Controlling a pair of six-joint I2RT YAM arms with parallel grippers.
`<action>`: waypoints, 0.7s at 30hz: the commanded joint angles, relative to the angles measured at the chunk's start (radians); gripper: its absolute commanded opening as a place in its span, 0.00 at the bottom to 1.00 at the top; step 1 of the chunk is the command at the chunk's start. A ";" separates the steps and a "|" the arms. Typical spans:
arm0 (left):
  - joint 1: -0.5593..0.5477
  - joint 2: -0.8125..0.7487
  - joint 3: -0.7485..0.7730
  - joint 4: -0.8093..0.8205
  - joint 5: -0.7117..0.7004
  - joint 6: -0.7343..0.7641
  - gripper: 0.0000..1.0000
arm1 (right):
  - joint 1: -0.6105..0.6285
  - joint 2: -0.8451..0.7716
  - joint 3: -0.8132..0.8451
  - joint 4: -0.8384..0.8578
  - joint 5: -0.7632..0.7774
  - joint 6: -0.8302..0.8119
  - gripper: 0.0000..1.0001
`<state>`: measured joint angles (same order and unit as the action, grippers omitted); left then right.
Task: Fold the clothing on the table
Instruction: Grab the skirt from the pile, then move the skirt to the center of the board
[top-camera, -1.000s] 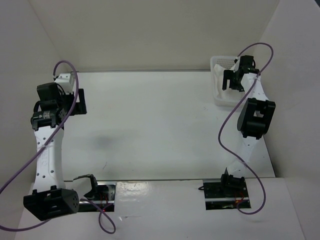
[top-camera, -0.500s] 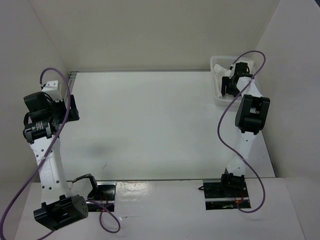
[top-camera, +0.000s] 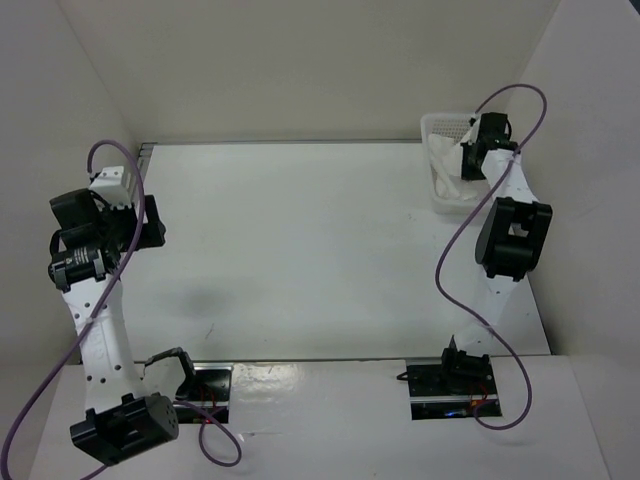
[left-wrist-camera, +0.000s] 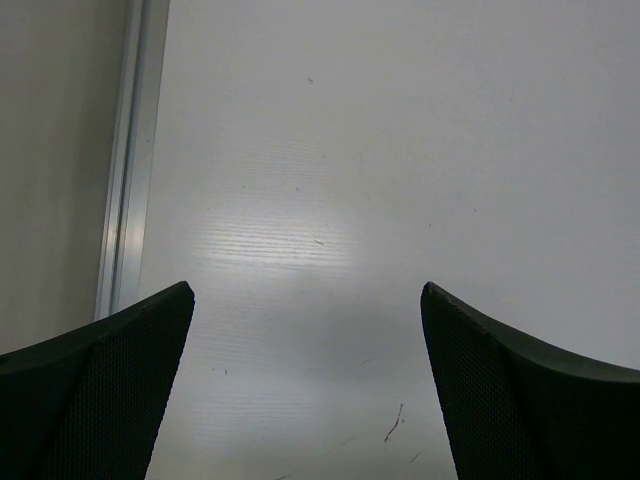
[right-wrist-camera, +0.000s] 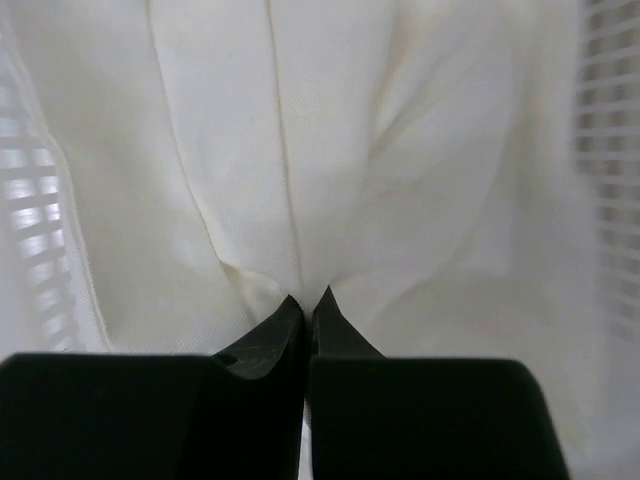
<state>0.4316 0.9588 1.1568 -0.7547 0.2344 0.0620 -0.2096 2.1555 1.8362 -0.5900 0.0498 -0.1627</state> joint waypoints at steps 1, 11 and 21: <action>0.007 -0.038 -0.005 0.011 0.063 0.036 1.00 | 0.013 -0.262 0.080 0.004 0.042 -0.024 0.00; 0.007 -0.080 -0.035 0.020 0.104 0.036 1.00 | 0.209 -0.499 0.271 -0.096 0.136 -0.066 0.00; 0.007 -0.130 -0.035 -0.026 0.123 0.056 1.00 | 0.371 -0.674 0.266 -0.191 -0.547 -0.032 0.00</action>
<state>0.4316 0.8532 1.1229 -0.7681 0.3210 0.0837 0.1642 1.5597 2.1235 -0.7643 -0.1619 -0.2138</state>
